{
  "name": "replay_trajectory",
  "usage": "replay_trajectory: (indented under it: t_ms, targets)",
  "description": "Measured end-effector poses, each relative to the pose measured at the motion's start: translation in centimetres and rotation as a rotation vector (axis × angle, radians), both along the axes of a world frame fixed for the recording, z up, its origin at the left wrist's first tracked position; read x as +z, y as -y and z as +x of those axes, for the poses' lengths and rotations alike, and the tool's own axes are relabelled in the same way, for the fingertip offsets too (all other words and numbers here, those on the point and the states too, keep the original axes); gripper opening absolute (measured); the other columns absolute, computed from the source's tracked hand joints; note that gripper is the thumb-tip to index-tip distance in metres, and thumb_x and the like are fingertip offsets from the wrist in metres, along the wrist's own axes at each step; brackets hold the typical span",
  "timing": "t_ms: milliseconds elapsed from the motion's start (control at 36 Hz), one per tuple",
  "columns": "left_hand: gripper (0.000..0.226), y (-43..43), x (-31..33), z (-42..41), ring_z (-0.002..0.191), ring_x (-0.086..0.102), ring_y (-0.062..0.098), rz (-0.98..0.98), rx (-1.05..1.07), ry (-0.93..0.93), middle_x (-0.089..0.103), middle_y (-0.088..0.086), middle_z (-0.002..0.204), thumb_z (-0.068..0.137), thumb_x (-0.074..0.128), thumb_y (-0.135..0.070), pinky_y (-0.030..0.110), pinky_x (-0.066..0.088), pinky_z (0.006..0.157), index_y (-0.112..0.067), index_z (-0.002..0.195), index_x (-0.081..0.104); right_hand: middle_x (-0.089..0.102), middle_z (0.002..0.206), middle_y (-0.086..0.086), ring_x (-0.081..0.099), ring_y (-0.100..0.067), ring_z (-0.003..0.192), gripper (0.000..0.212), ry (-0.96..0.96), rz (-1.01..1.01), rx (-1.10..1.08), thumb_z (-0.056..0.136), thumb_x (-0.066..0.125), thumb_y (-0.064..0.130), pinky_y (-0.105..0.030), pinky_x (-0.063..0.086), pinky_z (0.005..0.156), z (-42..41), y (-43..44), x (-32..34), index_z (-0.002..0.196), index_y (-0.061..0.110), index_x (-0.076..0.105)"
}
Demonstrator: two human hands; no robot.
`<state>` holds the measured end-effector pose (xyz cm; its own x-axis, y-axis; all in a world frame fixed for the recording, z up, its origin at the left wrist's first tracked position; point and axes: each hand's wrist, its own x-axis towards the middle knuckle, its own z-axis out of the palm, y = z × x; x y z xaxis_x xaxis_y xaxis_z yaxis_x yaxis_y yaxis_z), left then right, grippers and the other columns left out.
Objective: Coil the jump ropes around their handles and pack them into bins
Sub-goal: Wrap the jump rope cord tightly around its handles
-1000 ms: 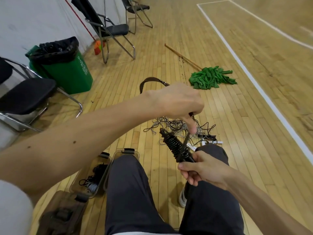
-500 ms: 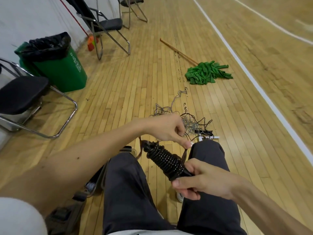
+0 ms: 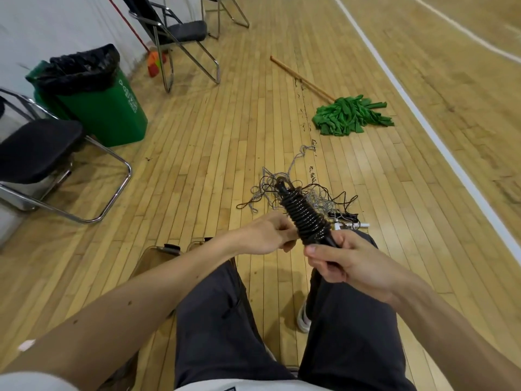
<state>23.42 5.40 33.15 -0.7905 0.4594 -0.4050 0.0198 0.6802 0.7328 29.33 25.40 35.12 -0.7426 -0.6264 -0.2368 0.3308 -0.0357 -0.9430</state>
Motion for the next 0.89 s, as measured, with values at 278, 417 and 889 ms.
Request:
replay_trajectory:
  t_ms: [278,417,889]
  targets:
    - [0.048,2.0,0.6,1.2,0.044,0.026,0.009,0.116,0.025,0.216,0.031,-0.007,0.053,0.107,0.037,-0.045,0.019,0.025,0.044,-0.011,0.078,0.056,0.043,0.064,-0.006,0.034,-0.011,0.052,0.015,-0.058,0.215,-0.213,0.097,0.059,0.005,-0.019,0.026,0.045,-2.7,-4.4,-2.4,0.085,0.005,0.051]
    - [0.046,1.5,0.7,0.9,0.043,0.030,0.006,0.005,0.019,0.083,0.035,-0.008,0.053,0.104,0.043,-0.046,0.017,0.029,0.045,-0.013,0.079,0.065,0.043,0.062,-0.003,0.035,-0.011,0.052,0.016,-0.060,0.326,-0.219,0.100,0.056,0.003,-0.021,0.025,0.046,-3.2,-4.7,-3.4,0.085,0.005,0.050]
    - [0.031,-0.2,5.8,1.6,0.060,0.052,0.009,-0.470,-0.239,-0.496,0.059,-0.005,0.069,0.105,0.047,-0.036,0.031,0.042,0.059,-0.014,0.100,0.068,0.045,0.064,-0.003,0.036,-0.008,0.046,0.018,0.015,0.449,-0.275,0.100,0.055,0.004,-0.021,0.028,0.042,-3.9,-3.7,-6.4,0.084,0.008,0.049]
